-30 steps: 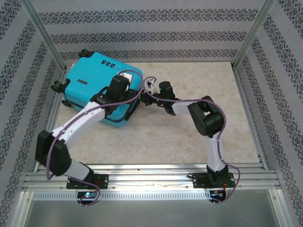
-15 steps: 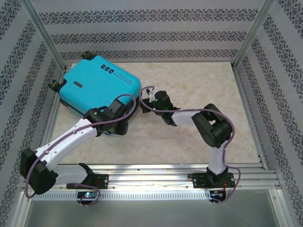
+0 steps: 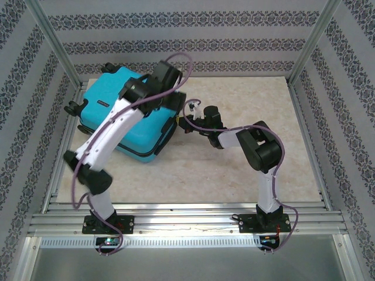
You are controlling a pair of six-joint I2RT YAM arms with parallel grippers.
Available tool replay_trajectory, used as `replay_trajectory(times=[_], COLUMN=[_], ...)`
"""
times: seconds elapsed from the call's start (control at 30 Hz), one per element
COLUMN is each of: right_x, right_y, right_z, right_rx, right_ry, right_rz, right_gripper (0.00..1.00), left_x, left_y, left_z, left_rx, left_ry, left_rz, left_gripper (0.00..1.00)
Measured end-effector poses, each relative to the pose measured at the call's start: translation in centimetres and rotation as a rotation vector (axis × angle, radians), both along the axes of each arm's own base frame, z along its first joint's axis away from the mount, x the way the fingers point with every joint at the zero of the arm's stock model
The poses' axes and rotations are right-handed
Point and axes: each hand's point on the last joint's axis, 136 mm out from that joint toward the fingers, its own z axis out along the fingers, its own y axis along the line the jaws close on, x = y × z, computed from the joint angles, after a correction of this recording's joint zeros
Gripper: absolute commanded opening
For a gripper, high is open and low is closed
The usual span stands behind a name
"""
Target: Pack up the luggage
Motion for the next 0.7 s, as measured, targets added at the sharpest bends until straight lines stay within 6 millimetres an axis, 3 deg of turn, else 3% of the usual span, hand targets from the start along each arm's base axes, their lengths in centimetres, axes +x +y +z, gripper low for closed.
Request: replay_trajectory(times=[0.1, 0.17, 0.23, 0.33, 0.4, 0.6, 0.7], right_x=[-0.7, -1.0, -1.2, -1.4, -1.6, -2.0, -2.5], right_y=[0.5, 0.7, 0.8, 0.8, 0.9, 0.9, 0.8], right_z=[0.1, 0.1, 0.1, 0.2, 0.2, 0.0, -0.2], right_rx=[0.016, 0.024, 0.03, 0.033, 0.036, 0.041, 0.046], right_ry=[0.0, 0.003, 0.005, 0.007, 0.011, 0.008, -0.002], right_rz=[0.049, 0.071, 0.084, 0.096, 0.104, 0.116, 0.122], right_gripper=[0.0, 0.0, 0.0, 0.0, 0.0, 0.0, 0.0], left_x=[5.5, 8.7, 10.9, 12.2, 12.4, 12.6, 12.1], left_y=[-0.5, -0.5, 0.1, 1.7, 2.6, 3.8, 3.6], left_z=[-0.2, -1.7, -4.7, -9.0, -10.6, -10.7, -10.5], left_rx=[0.028, 0.048, 0.082, 0.138, 0.166, 0.264, 0.342], left_ry=[-0.053, -0.067, -0.036, 0.047, 0.08, 0.051, 0.03], left_rz=[0.033, 0.059, 0.083, 0.115, 0.135, 0.185, 0.2], left_gripper=[0.68, 0.68, 0.67, 0.66, 0.65, 0.64, 0.57])
